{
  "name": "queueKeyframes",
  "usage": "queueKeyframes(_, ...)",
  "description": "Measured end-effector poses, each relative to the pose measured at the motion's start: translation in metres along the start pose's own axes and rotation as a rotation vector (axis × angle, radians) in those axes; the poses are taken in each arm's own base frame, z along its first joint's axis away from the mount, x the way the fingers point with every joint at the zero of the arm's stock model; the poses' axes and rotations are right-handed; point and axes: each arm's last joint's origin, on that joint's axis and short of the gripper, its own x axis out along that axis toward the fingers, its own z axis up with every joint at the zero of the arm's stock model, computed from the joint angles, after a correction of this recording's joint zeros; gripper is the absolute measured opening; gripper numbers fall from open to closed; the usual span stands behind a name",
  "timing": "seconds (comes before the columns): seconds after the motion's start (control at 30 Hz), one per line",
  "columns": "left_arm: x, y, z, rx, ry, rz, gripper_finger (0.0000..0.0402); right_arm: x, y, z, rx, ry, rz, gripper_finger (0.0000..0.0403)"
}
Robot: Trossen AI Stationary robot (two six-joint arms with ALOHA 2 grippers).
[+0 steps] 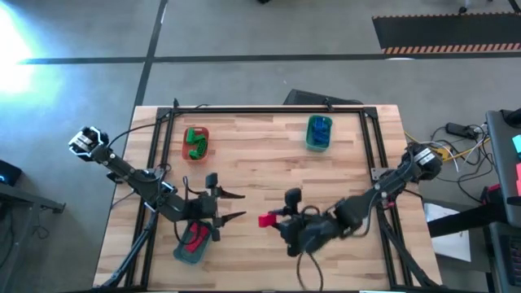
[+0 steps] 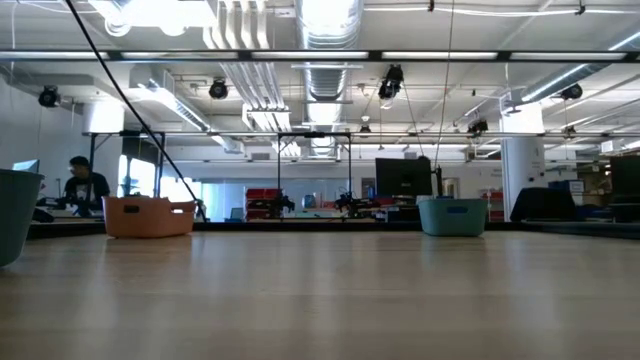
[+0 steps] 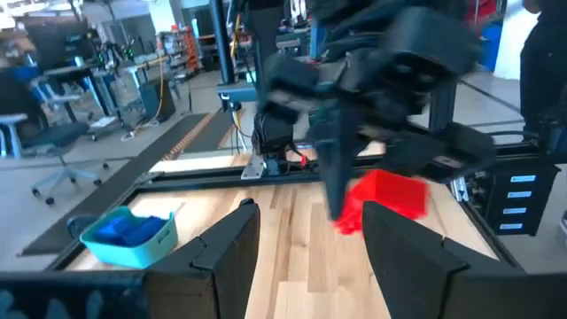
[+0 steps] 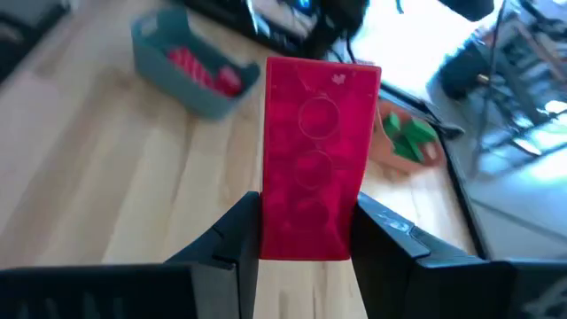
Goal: Sort & place blocks by color
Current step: Put the red game piece into the blue bin
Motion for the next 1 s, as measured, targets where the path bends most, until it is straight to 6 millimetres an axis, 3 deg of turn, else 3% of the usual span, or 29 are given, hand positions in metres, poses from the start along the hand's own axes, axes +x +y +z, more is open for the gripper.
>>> queueKeyframes(0.17, -0.001, -0.001, 0.000, 0.012, 0.001, -0.005, 0.0183, 0.011, -0.030, -0.016, 0.115, -0.226, 0.130, 0.0121)
queueKeyframes(0.33, 0.002, -0.004, -0.005, 0.011, 0.000, -0.009, 0.0183, 0.028, -0.029, -0.051, 0.171, -0.457, 0.193, 0.0121)
queueKeyframes(0.47, 0.004, -0.005, -0.007, 0.007, -0.004, -0.013, 0.0183, 0.029, -0.032, -0.065, 0.225, -0.579, 0.150, 0.0121)
queueKeyframes(1.0, 0.034, -0.019, -0.021, -0.037, -0.118, 0.010, 0.0189, 0.031, -0.038, -0.069, 0.253, -0.595, 0.131, 0.0121)
